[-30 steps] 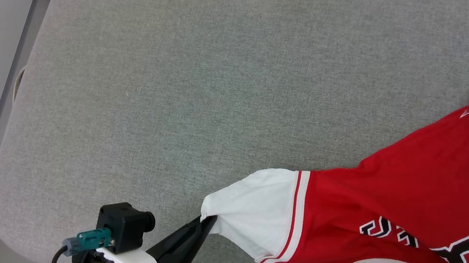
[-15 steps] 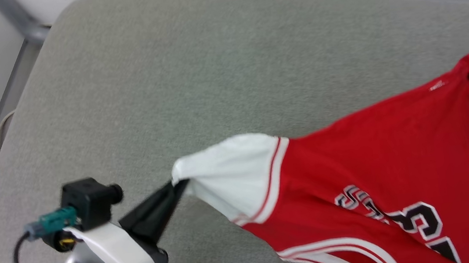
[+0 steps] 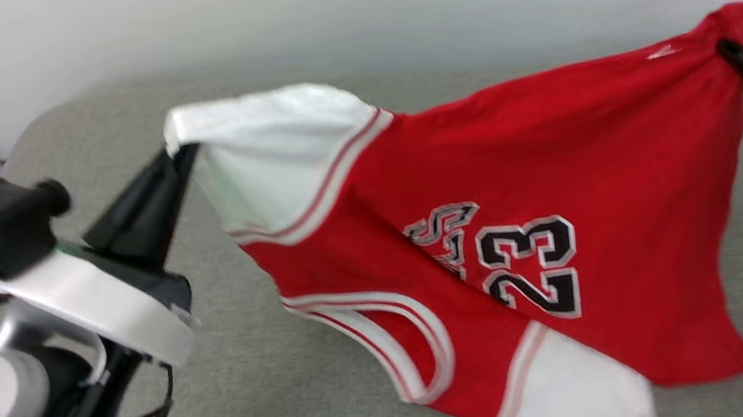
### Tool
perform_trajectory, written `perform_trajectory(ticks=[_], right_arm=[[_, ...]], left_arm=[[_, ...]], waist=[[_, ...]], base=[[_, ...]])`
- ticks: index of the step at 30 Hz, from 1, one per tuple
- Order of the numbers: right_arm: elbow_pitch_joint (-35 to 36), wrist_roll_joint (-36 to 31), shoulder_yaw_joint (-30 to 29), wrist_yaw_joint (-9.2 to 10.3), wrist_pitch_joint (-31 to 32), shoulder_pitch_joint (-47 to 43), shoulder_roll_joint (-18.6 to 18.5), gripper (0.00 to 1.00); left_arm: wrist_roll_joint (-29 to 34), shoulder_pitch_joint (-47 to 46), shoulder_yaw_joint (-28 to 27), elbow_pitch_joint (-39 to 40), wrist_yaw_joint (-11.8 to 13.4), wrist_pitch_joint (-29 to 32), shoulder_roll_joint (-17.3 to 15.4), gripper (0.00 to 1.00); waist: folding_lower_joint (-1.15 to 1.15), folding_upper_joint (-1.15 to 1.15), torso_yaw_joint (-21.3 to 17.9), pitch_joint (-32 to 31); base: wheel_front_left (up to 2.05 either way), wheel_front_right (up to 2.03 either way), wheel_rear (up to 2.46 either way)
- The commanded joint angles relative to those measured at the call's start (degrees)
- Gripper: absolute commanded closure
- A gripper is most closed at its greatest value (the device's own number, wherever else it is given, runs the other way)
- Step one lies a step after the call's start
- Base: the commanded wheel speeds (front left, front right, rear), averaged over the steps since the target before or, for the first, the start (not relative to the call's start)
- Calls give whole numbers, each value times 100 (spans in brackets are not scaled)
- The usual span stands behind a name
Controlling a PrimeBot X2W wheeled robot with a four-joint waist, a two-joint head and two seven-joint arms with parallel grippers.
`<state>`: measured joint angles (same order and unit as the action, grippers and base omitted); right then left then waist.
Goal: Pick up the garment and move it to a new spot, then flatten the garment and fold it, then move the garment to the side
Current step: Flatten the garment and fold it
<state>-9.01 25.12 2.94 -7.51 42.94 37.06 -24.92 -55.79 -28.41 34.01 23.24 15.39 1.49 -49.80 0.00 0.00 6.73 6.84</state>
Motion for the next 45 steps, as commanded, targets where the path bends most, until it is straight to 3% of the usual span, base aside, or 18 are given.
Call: perform_trajectory(ticks=[1, 19, 26, 31, 36, 43, 44, 45], right_arm=[[151, -27, -21, 4, -113, 84, 56, 100], [1516, -163, -414, 5, -474, 156, 429, 100], [1850, -220, -558, 5, -496, 375, 565, 100], [1975, -289, -667, 5, -517, 770, 573, 100], [1871, -436, -766, 5, -572, 1380, 428, 100], [1185, -594, -778, 7, -926, 2579, 103, 100], [724, -798, -656, 7, -1238, 3215, 11, 100], [538, -857, -623, 8, -1347, 3432, 6, 100]], left_arm=[[42, -168, -115, -9, 85, -72, 32, 100], [1075, -1482, -748, 95, 622, -506, -105, 100], [1263, -2126, -908, -16, 524, -457, -184, 100], [1346, -2804, -987, -322, 218, -285, -345, 100], [1467, -3700, -939, -871, -296, -40, -462, 100], [1872, -5326, -689, -2039, -1106, 156, -243, 100], [2162, -6138, -557, -2665, -1426, 98, -61, 100], [2259, -6404, -510, -2891, -1525, 79, 12, 100]], waist=[[0, 0, -264, -224], [0, 0, -839, -374], [0, 0, -937, -46], [0, 0, -962, 453], [0, 0, -923, 1124], [0, 0, -797, 2043], [0, 0, -750, 2408], [0, 0, -736, 2520]], base=[[0, 0, 0], [0, 0, 0], [0, 0, 0], [0, 0, 0], [0, 0, 0], [0, 0, 0], [0, 0, 0], [0, 0, 0]])
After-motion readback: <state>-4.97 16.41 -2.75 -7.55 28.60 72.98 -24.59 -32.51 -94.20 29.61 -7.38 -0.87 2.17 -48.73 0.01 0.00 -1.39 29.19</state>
